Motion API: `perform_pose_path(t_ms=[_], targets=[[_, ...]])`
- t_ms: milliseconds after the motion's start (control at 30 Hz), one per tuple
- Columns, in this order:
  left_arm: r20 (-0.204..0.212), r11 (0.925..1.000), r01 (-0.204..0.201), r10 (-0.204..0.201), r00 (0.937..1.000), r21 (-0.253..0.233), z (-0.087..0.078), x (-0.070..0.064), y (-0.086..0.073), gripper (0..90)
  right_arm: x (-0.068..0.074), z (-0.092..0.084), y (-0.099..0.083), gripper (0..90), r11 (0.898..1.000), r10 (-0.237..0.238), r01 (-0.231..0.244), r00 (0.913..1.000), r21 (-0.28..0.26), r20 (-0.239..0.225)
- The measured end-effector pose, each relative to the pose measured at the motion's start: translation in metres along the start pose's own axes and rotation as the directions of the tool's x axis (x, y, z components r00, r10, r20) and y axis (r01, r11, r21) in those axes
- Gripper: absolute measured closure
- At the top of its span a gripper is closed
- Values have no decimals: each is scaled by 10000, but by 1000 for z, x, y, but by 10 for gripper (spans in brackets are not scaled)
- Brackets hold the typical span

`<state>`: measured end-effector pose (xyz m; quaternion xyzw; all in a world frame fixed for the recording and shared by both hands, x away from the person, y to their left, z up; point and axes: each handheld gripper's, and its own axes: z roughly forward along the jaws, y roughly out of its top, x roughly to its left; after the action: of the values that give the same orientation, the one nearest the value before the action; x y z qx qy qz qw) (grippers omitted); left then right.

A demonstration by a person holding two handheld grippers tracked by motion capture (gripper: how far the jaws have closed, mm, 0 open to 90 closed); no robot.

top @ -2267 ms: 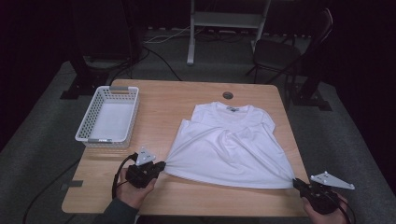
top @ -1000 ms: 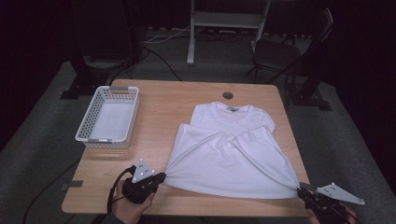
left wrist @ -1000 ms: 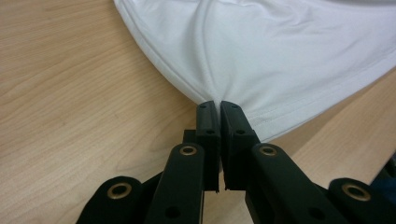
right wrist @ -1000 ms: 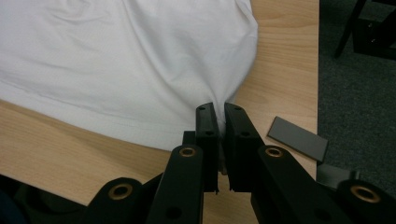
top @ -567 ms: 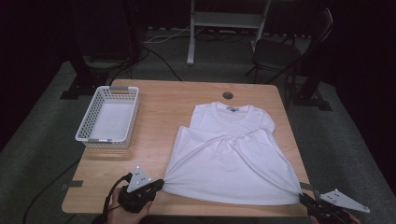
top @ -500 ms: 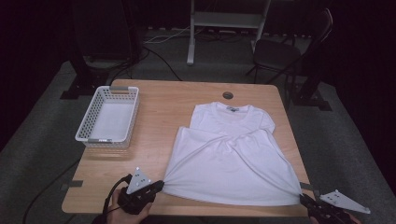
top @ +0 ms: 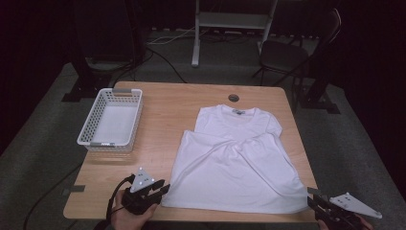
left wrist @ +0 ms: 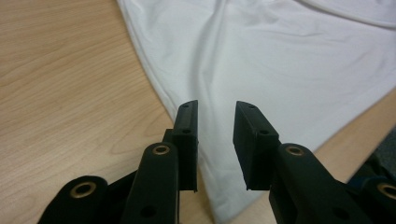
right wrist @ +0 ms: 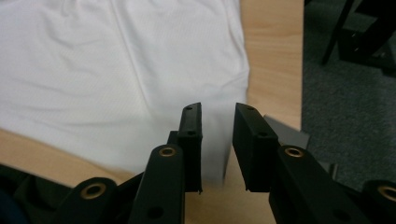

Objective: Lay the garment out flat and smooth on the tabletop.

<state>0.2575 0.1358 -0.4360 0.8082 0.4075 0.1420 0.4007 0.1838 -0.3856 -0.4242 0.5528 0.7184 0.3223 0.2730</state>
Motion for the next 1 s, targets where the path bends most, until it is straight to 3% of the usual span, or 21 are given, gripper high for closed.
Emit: perform_pose_path(t_ms=[133, 600, 1000], targets=[[-98, 9998, 207, -207, 9997, 37, 9, 6, 2, 686, -3, -1, 5, 697, 9994, 173, -174, 9998, -294, -46], [-596, 9993, 326, -314, 9977, 200, 43, 21, 9, 639, -10, 39, 15, 665, 9998, -39, 38, 10000, 188, 70], [-579, 9969, 522, -488, 9971, 587, 71, 27, 13, 619, -20, 66, 17, 652, 9991, 87, -91, 9999, 410, 93]])
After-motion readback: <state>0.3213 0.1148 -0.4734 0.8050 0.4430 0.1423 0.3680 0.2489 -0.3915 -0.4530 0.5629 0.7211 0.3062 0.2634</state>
